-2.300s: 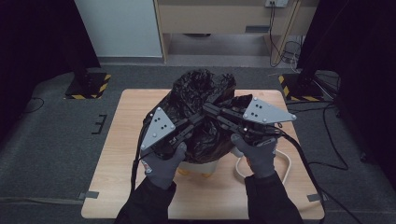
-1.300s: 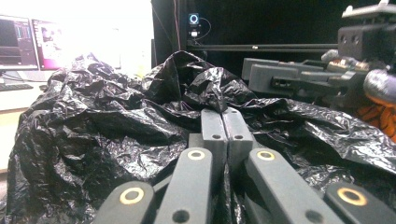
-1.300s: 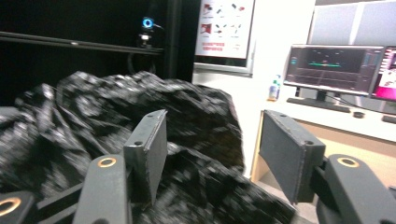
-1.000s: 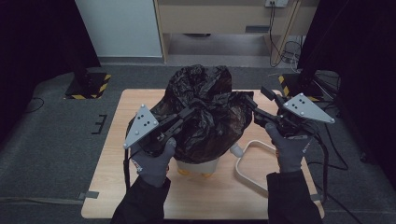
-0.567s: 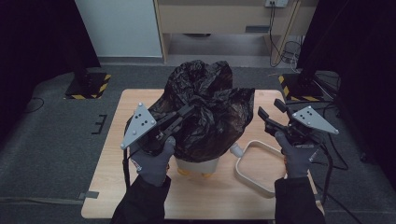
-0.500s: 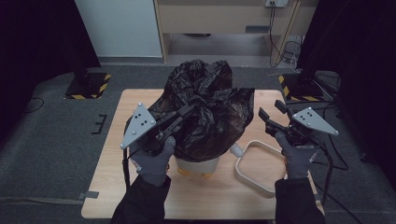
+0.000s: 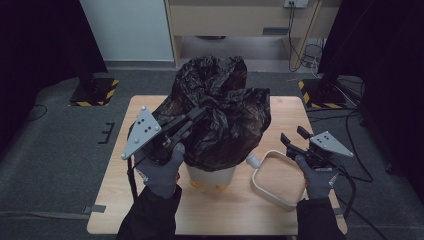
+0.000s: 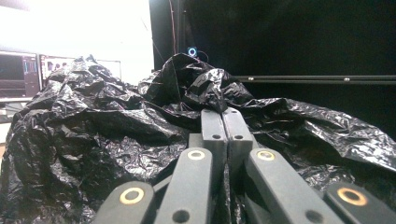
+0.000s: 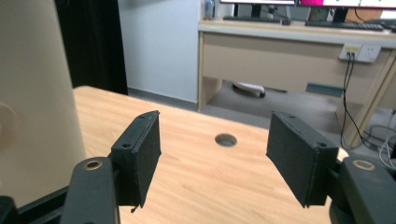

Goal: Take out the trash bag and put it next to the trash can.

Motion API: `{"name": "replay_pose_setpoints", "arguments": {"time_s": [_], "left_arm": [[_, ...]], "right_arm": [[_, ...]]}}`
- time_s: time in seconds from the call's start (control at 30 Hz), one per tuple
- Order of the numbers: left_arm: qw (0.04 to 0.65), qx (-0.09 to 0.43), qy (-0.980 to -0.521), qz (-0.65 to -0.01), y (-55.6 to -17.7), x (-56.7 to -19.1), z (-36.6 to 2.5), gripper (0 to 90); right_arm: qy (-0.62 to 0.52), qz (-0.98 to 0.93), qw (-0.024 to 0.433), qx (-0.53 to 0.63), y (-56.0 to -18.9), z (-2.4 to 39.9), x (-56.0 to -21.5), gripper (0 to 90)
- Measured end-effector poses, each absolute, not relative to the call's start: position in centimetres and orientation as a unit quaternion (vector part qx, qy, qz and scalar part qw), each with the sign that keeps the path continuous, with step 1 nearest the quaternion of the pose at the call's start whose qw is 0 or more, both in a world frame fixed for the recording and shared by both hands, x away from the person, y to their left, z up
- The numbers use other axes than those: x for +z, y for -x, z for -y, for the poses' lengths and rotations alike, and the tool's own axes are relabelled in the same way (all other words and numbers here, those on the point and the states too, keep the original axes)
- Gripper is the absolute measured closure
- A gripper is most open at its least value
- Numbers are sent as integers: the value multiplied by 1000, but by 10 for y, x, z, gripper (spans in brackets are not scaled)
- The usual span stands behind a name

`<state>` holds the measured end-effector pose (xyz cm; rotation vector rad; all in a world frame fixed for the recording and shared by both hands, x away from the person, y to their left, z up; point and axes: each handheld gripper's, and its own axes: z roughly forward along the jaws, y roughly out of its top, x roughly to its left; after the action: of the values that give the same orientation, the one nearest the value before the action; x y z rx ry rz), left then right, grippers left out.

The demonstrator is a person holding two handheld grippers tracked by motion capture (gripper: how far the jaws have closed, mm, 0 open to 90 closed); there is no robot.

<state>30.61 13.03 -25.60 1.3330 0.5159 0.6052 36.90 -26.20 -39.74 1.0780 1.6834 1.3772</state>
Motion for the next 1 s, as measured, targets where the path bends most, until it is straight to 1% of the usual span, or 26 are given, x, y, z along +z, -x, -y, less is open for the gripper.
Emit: {"name": "replay_pose_setpoints", "arguments": {"time_s": [0.3,0.53,0.8,1.0], "left_arm": [[722,280,-591,-227,-305,-245,-132,897],[730,286,-581,-220,-302,-237,-133,897],[737,295,-569,-215,-296,-227,-139,897],[742,302,-562,-207,-291,-217,-143,896]], "right_arm": [[-432,-656,350,511,-369,272,-420,353],[-448,-665,339,493,-366,280,-444,382],[-461,-667,337,479,-366,289,-459,390],[-464,-673,329,472,-366,290,-466,418]]}}
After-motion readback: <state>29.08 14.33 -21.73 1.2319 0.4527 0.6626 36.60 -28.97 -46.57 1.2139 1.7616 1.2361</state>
